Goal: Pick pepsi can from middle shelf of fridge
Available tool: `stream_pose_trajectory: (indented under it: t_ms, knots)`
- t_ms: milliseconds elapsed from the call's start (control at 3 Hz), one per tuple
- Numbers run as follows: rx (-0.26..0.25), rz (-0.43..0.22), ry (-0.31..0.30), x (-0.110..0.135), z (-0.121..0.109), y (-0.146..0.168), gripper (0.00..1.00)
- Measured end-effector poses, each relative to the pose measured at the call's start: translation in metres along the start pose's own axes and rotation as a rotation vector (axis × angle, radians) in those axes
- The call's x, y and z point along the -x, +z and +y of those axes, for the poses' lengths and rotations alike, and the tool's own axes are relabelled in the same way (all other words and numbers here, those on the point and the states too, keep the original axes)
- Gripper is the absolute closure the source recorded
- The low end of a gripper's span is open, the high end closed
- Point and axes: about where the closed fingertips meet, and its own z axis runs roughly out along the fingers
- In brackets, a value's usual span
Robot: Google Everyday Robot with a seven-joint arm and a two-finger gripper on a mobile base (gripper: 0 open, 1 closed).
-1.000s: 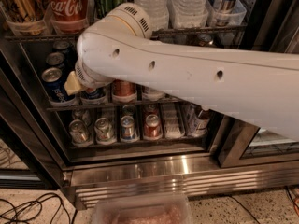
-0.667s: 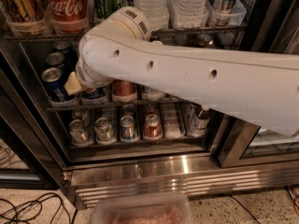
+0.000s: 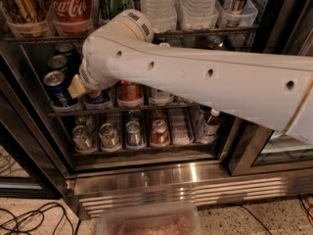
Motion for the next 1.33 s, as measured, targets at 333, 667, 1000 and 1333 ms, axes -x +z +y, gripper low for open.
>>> stream_pose_trajectory:
  t_ms: [333, 667, 1000, 1333]
  knots:
    - [0.010, -0.007, 0.000, -0.002, 0.006, 0.005, 0.29]
    - [0.017, -0.019, 0.003, 0.000, 0.009, 0.008, 0.40]
    - [0.015, -0.033, 0.011, 0.001, 0.006, 0.009, 0.58]
    - [0.011, -0.039, 0.015, -0.001, -0.002, 0.006, 0.81]
